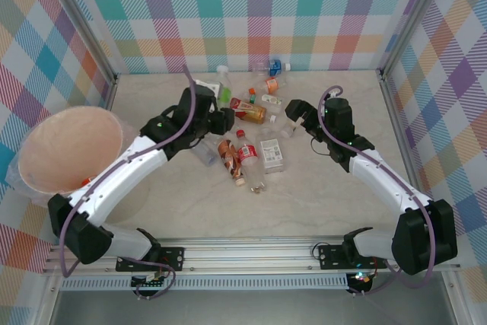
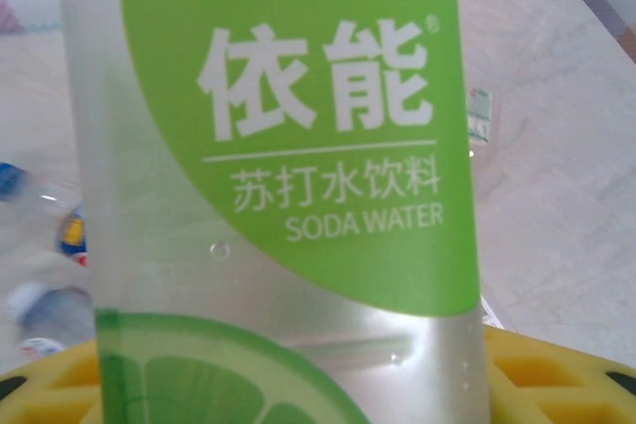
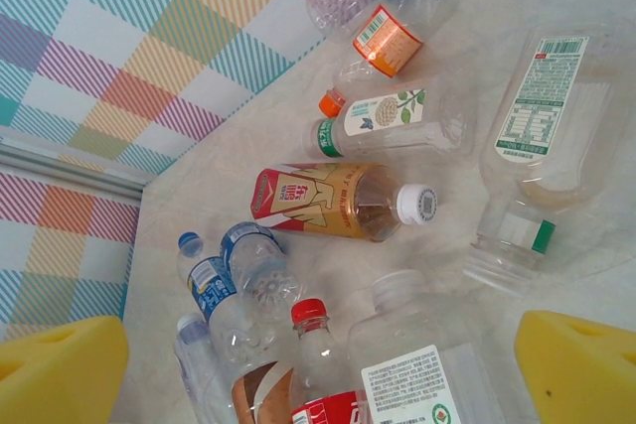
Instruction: Put the plastic bottles in the bin
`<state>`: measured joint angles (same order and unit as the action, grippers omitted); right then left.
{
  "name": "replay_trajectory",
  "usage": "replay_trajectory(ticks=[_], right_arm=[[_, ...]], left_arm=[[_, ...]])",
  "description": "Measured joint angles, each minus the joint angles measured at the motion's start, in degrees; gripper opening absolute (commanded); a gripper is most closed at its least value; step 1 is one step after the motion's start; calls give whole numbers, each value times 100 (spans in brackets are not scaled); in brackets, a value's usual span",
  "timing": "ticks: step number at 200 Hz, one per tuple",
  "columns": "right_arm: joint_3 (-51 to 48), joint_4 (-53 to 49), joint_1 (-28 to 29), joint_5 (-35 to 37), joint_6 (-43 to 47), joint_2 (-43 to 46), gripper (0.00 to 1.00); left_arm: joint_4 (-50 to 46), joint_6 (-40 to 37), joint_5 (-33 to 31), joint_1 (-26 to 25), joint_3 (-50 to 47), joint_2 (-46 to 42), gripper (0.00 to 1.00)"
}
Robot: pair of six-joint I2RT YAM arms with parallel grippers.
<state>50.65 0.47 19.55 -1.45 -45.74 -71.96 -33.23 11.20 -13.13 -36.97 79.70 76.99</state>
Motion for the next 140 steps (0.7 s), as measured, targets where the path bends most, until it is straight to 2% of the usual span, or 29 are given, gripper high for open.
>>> replay_trajectory(ticks=[52, 109, 126, 140], right_arm=[[0, 74, 0, -4, 83, -74, 100], [0, 127, 0, -7, 168, -101, 100], [2, 129, 0, -15, 168, -162, 100], [2, 129, 0, -55, 166, -223, 100]], left_arm=[[-1067, -319, -1609, 98, 903, -791, 57], [-1971, -483, -3748, 363, 1425, -979, 57], [-2341, -407, -4350, 629, 1432, -966, 55], [-2562, -332, -4527, 1062, 1429, -968, 54]])
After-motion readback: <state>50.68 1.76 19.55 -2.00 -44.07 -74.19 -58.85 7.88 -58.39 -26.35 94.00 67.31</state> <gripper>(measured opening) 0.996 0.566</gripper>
